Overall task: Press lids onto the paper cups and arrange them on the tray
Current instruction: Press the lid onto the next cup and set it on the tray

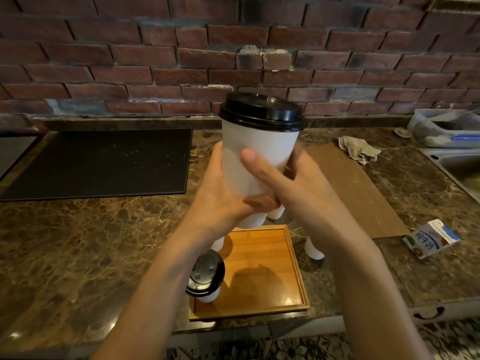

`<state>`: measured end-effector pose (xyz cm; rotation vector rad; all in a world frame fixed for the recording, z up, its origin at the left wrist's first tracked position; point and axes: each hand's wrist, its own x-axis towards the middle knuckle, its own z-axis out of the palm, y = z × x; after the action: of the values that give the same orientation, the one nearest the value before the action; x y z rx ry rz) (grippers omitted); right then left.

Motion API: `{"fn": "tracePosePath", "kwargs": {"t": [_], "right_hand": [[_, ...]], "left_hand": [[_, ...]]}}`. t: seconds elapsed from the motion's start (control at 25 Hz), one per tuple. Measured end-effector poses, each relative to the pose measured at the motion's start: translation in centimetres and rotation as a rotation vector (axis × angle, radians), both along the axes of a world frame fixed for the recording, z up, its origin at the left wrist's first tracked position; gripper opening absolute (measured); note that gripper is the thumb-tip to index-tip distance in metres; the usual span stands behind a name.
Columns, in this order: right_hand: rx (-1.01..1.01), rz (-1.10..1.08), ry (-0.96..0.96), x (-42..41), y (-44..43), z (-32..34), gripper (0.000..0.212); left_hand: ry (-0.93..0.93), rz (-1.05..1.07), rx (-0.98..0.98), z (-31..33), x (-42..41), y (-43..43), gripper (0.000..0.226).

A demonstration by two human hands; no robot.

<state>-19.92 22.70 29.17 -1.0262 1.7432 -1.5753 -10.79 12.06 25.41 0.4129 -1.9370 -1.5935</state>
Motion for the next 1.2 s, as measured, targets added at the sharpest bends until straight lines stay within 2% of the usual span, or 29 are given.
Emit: {"fn": "tracePosePath", "kwargs": {"t": [0.12,0.64,0.88,1.0,1.2], "right_hand": [[-0.014,-0.043,0.023,0.5,-0.5,0.0,0.088],[-0.007,-0.079,0.092,0.3,-0.6,0.4,0.086],[-0.041,0.058,0.033,-0.7,-0.2,1.7,0.076],[-0.033,0.125,0.004,-1.2,-0.1,1.9,0.066],[0.008,0.209,-0.059,-1.7,0.1,1.6,0.065]], "left_hand": [[0.006,0.024,0.0,-0.7,-0.2,0.2,0.092],[-0.015,-0.041,-0.034,-0.3,0.5,-0.5,0.09],[0.019,-0.151,-0.03,0.9,1.3,-1.1,0.068],[0.032,-0.241,-0.009,1.3,1.6,-1.5,0.071],[0.036,-0.272,-0.001,1.2,1.7,-1.5,0.065]]}}
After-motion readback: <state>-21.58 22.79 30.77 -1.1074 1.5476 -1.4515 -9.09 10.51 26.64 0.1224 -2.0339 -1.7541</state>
